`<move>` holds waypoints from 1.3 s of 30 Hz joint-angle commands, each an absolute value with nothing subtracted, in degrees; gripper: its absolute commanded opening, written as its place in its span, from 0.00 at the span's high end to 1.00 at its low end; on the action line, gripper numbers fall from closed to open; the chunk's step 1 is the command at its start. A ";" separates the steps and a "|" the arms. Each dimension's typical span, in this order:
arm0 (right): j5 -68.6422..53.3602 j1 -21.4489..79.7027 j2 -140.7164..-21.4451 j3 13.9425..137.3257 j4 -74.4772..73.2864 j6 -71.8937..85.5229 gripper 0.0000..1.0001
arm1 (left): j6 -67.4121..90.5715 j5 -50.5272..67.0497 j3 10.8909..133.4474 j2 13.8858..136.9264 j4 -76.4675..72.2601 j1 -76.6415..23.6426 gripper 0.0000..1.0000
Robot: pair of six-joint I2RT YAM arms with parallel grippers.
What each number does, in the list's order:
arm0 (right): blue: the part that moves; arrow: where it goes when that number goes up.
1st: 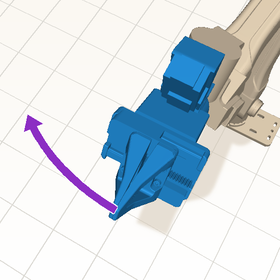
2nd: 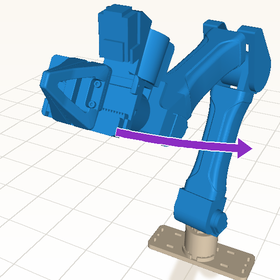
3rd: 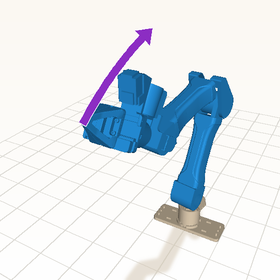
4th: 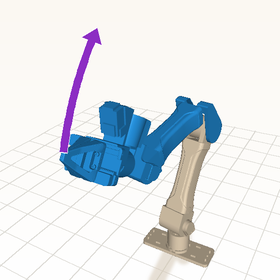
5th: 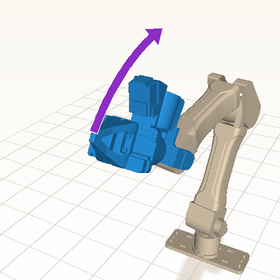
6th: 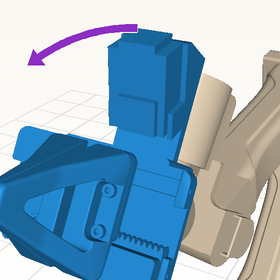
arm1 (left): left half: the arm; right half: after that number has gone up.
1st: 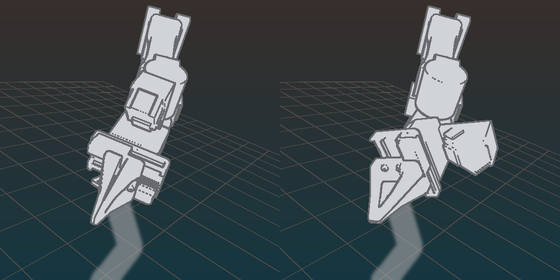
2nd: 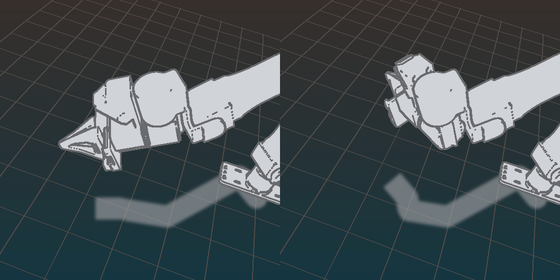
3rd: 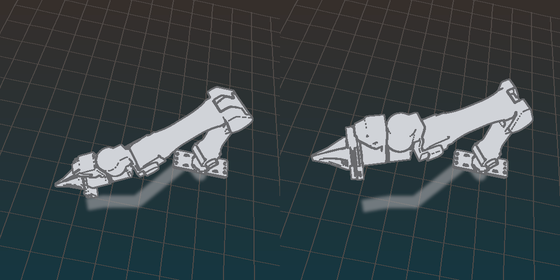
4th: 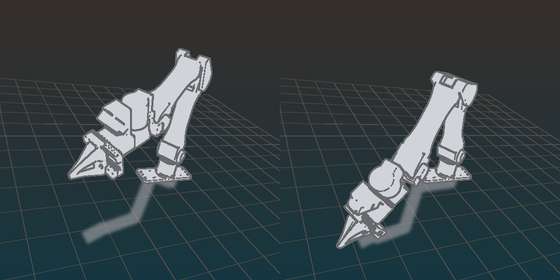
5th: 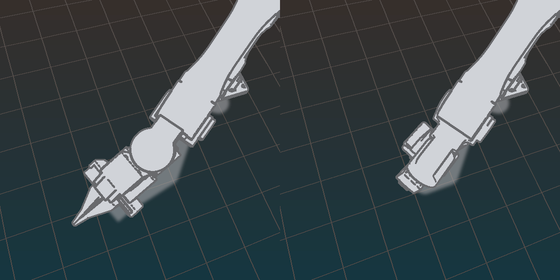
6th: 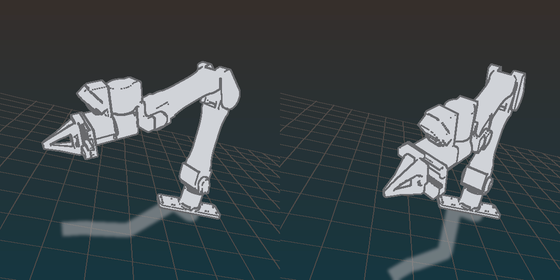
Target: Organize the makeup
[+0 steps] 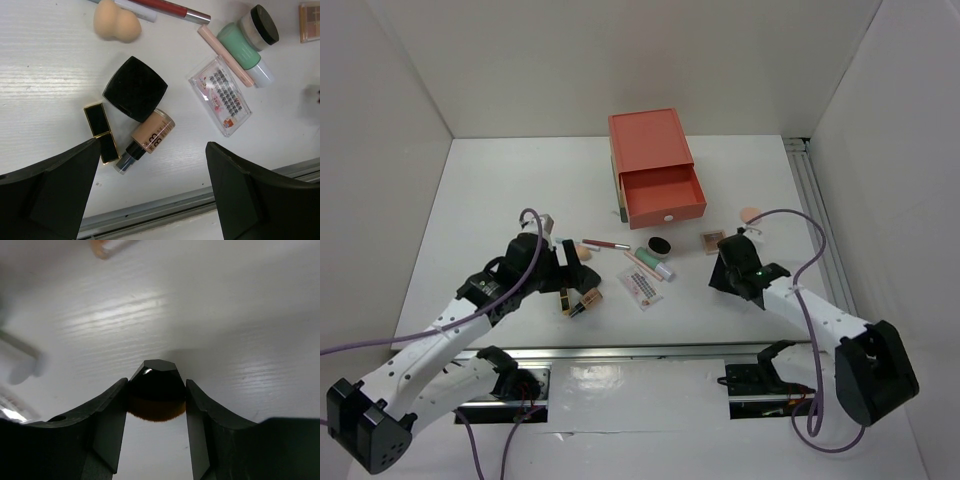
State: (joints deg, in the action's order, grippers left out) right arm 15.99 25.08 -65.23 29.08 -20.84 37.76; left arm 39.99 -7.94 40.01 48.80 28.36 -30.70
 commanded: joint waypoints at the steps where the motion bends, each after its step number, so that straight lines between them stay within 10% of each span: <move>1: 15.38 24.70 -57.94 38.12 -23.28 32.09 0.93 | 42.01 -10.11 42.71 49.92 28.92 -31.03 0.00; 8: 10.21 25.75 -52.20 54.92 -19.97 20.23 0.93 | 43.42 -14.14 44.55 54.13 28.92 -31.03 0.00; 19: 1.05 27.94 -81.37 74.61 -11.78 13.80 0.81 | 42.89 -17.32 51.50 68.54 25.76 -29.28 0.00; 25: 2.29 29.09 -84.29 78.49 -12.48 12.57 0.00 | 40.69 -15.03 52.73 75.40 23.73 -27.77 0.00; 39: 12.99 29.62 -69.00 74.54 -14.50 10.90 0.00 | 37.62 -12.93 55.46 88.68 17.67 -24.17 0.13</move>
State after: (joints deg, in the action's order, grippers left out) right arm 7.57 29.12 -73.63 76.55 -14.22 11.90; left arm 39.03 -14.46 53.43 86.94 20.21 -24.51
